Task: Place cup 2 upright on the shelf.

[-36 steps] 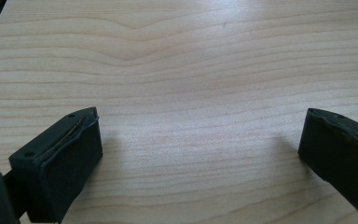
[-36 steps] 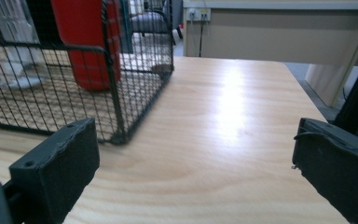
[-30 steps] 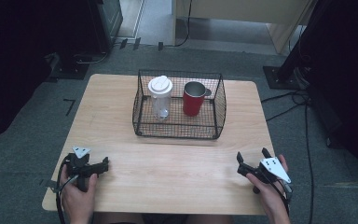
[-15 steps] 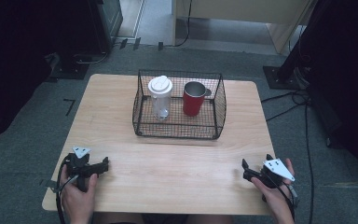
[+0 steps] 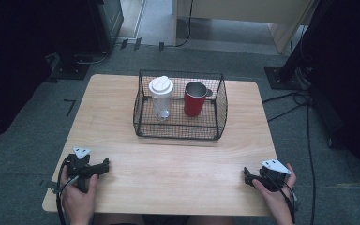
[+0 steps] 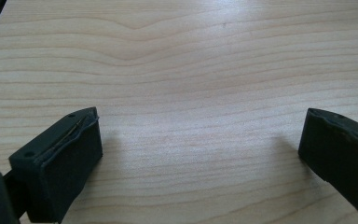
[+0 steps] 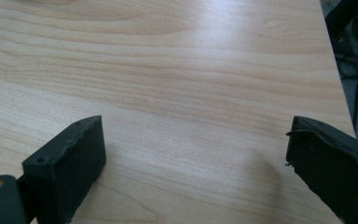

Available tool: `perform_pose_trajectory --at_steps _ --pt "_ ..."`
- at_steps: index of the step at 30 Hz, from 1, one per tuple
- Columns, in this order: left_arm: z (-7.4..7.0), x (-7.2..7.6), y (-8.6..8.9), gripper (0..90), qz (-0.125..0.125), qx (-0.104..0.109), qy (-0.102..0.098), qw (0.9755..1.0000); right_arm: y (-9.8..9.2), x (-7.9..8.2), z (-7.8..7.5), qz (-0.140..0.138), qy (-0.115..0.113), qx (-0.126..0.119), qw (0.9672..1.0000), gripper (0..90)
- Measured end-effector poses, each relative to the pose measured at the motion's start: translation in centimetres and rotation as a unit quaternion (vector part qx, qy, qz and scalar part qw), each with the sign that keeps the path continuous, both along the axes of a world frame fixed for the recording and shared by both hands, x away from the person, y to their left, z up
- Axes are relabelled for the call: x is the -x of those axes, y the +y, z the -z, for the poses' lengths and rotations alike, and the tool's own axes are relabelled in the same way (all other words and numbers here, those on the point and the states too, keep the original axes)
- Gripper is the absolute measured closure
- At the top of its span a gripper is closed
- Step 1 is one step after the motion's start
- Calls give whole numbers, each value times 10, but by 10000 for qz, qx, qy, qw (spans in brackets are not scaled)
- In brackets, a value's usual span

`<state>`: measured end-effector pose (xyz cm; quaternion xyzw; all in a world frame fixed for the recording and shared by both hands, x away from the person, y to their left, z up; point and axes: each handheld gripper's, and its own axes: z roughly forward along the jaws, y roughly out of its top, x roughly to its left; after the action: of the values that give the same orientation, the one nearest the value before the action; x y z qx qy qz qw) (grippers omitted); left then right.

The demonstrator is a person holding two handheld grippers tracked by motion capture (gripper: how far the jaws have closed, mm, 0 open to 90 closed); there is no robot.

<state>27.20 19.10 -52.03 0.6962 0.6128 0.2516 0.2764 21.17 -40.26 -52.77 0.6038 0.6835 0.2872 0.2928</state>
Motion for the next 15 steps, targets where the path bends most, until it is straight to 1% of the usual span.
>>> perform_pose_trajectory --at_steps 3,12,15 --pt "0 0 0 0 0 0 1 10000 -6 -1 1 14 205 -382 9991 43" --pt "0 0 0 0 0 0 0 10000 -7 0 1 13 186 -384 9991 44" --pt "0 0 0 0 1 -2 2 10000 -6 1 1 129 189 -377 9990 44"
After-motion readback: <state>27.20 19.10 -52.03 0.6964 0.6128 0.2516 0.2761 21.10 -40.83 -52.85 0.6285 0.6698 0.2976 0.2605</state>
